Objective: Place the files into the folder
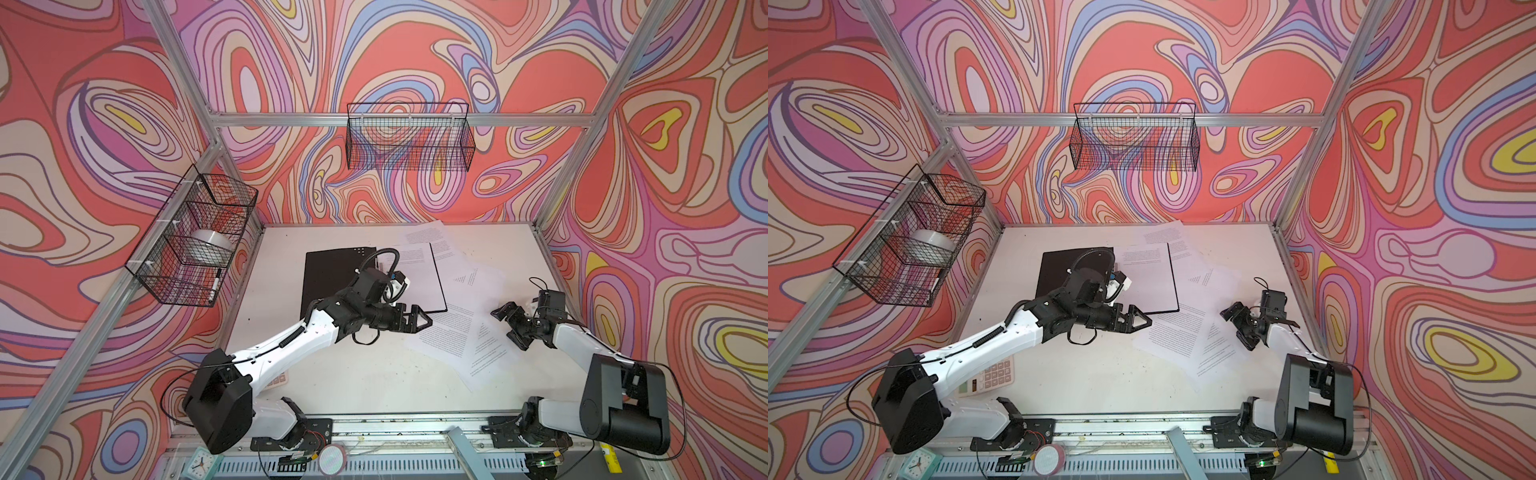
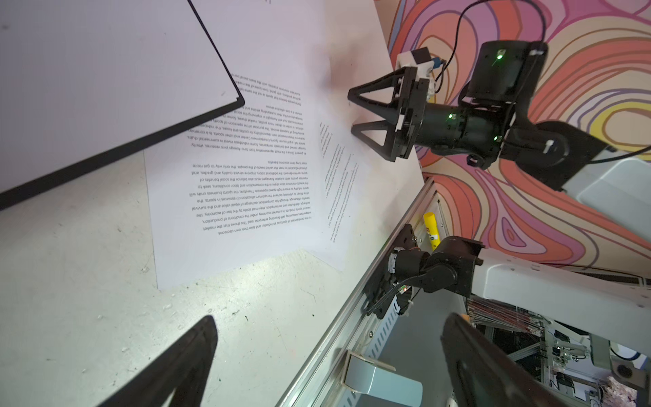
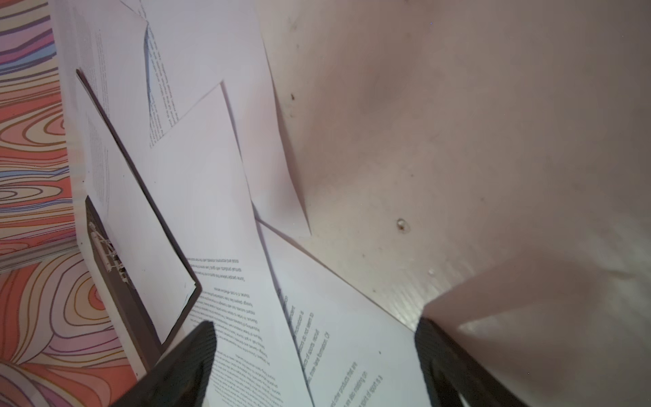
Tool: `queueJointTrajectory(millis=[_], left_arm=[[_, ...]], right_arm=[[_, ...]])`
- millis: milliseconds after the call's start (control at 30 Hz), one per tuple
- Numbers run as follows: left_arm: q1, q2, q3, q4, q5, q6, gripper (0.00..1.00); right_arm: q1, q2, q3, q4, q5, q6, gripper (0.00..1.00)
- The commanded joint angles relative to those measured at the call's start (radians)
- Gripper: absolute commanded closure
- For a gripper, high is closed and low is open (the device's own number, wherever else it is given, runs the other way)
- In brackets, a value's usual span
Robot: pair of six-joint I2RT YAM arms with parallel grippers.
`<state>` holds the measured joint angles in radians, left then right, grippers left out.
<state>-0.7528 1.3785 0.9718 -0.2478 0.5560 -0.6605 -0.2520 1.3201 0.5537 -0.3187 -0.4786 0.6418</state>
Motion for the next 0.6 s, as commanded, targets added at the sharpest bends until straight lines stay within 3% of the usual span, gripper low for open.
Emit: queueJointTrajectory(millis=[0,333,433,567], left_arm=[[-0.044,0.055,0.002,0.109,-0.027,-0.034,0.00],[-0.179,0.381,0.153,0.247,0.008,-0.105,0.01],[-0.183,0.440,0.182,0.272,0.012,-0.122,0.01],[-0.183,0.500,0.207,0.266,0.004,-0.129,0.02]], right_arm=[[0.007,0.000,-0.049,-0.088,-0.062,0.009,0.08],[0.023,-0.075,-0.052,-0.165,-0.107,-0.015,0.11],[0.022,-0.118,0.008,-0.285,0.033,-0.069,0.10],[0.022,-0.152,0.039,-0.373,0.187,-0.005,0.09]])
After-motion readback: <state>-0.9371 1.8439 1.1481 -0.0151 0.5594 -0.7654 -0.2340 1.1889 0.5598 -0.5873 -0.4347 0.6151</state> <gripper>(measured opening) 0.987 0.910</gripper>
